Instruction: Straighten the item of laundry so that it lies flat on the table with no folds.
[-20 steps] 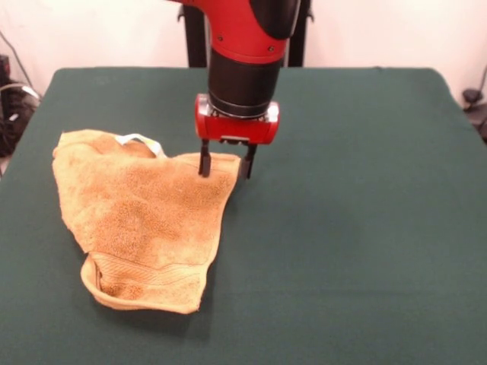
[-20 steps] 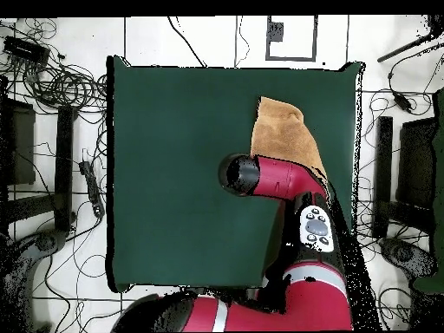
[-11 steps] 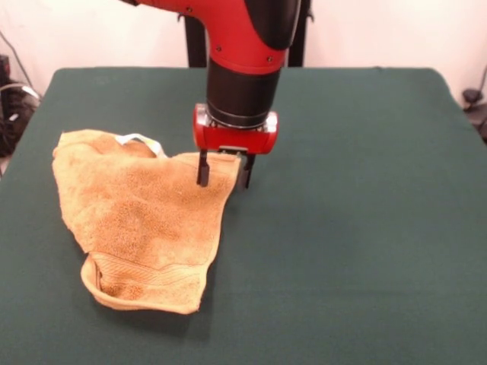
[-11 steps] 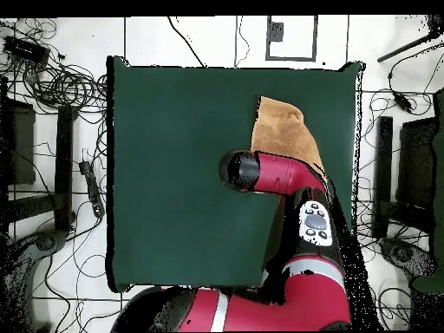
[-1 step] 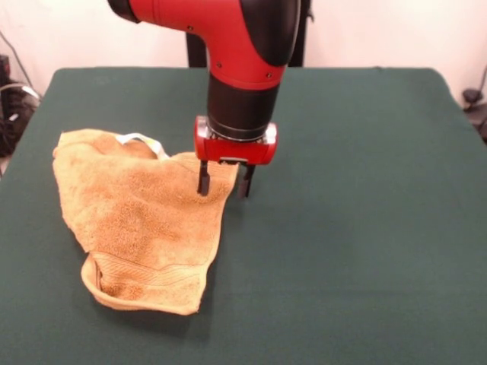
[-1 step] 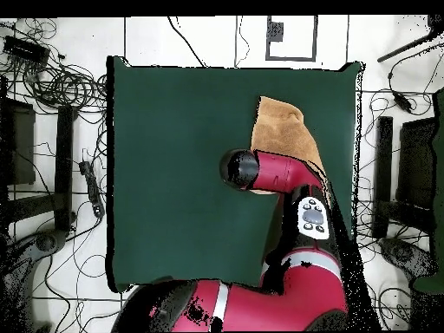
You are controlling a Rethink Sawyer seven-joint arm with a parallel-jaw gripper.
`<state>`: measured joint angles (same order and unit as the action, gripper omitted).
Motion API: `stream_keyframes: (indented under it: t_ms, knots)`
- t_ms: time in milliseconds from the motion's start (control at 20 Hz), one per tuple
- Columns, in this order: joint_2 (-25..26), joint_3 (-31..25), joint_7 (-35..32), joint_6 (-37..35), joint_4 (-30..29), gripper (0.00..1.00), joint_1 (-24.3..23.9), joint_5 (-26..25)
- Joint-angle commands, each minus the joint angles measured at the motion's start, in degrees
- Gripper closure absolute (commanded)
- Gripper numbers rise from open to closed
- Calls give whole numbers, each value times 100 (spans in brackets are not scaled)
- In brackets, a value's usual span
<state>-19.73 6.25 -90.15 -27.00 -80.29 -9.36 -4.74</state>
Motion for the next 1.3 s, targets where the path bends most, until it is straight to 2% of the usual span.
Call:
stream_keyframes:
  t_ms: [50, 200, 300, 350, 900, 1000, 1300]
  knots:
    - [143, -557, -385, -512, 155, 0, 227, -43]
    - [100, -506, -617, -578, 110, 0, 250, 102]
    - [98, -366, -1004, -663, 77, 0, 316, 295]
    - [108, -315, -1069, -838, 90, 100, 339, 361]
    - [200, -325, -875, -1215, 385, 100, 344, 270]
    - [210, -366, -908, -870, 412, 100, 335, 240]
    - [127, -556, -777, -783, 232, 100, 254, 250]
